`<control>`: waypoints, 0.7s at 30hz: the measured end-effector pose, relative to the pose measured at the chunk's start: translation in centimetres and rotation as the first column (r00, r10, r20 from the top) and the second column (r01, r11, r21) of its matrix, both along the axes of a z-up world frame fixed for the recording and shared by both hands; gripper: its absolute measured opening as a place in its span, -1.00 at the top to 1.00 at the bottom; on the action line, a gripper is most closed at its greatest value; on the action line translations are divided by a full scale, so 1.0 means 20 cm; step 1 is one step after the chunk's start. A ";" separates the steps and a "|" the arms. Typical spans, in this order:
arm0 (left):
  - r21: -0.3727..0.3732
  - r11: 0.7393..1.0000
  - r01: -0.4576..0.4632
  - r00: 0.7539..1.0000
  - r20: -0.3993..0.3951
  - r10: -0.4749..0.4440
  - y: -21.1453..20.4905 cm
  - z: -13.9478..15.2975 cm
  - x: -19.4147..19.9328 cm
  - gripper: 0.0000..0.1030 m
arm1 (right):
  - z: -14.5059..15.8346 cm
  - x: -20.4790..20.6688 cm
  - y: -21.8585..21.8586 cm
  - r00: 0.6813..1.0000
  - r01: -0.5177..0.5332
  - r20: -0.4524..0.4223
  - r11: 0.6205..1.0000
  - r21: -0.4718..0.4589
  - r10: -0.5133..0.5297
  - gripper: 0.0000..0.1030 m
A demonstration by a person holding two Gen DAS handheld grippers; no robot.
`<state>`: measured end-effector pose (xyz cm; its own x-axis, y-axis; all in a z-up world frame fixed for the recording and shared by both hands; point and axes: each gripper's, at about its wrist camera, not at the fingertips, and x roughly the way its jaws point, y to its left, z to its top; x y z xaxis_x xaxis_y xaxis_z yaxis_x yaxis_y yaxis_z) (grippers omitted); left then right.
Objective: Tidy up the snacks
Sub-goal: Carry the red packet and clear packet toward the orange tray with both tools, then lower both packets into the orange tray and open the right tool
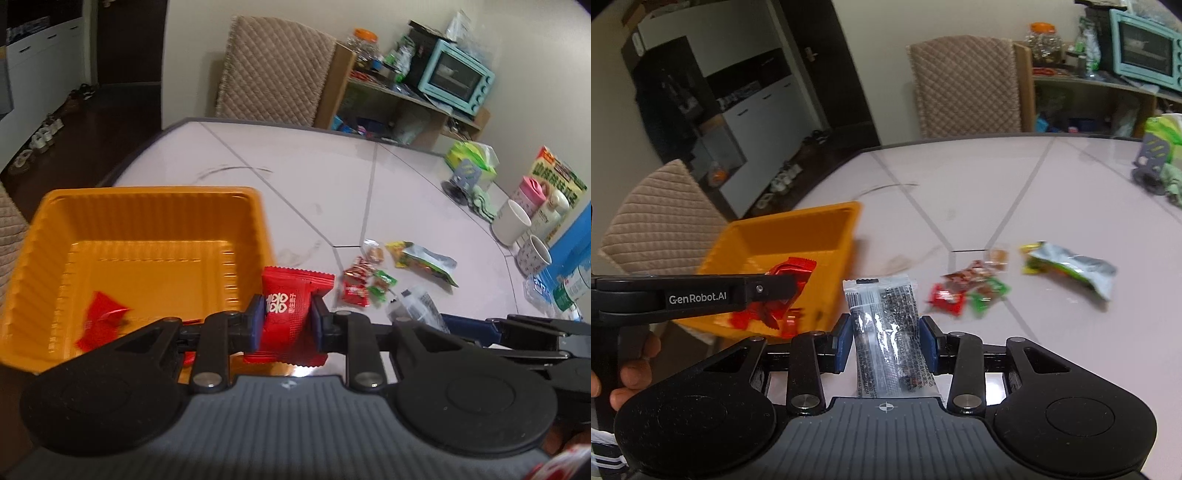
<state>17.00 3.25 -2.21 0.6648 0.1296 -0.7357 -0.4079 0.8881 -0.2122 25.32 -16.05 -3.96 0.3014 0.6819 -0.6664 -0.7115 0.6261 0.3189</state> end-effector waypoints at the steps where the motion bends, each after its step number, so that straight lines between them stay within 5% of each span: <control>1: 0.002 1.000 -0.012 1.000 0.001 0.012 0.03 0.01 -0.03 0.55 | 0.01 -0.02 0.03 1.000 -0.009 -0.004 1.000 0.004 0.009 0.24; 21: 0.011 0.982 -0.190 0.982 -0.003 0.190 0.49 0.02 -0.31 0.55 | -0.02 -0.17 0.65 0.993 -0.116 -0.003 0.993 0.024 0.116 0.24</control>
<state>10.87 13.10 -1.83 0.6242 0.2614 -0.7363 -0.5704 0.7964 -0.2008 21.84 -3.13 -4.28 0.2168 0.7279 -0.6505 -0.7775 0.5317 0.3359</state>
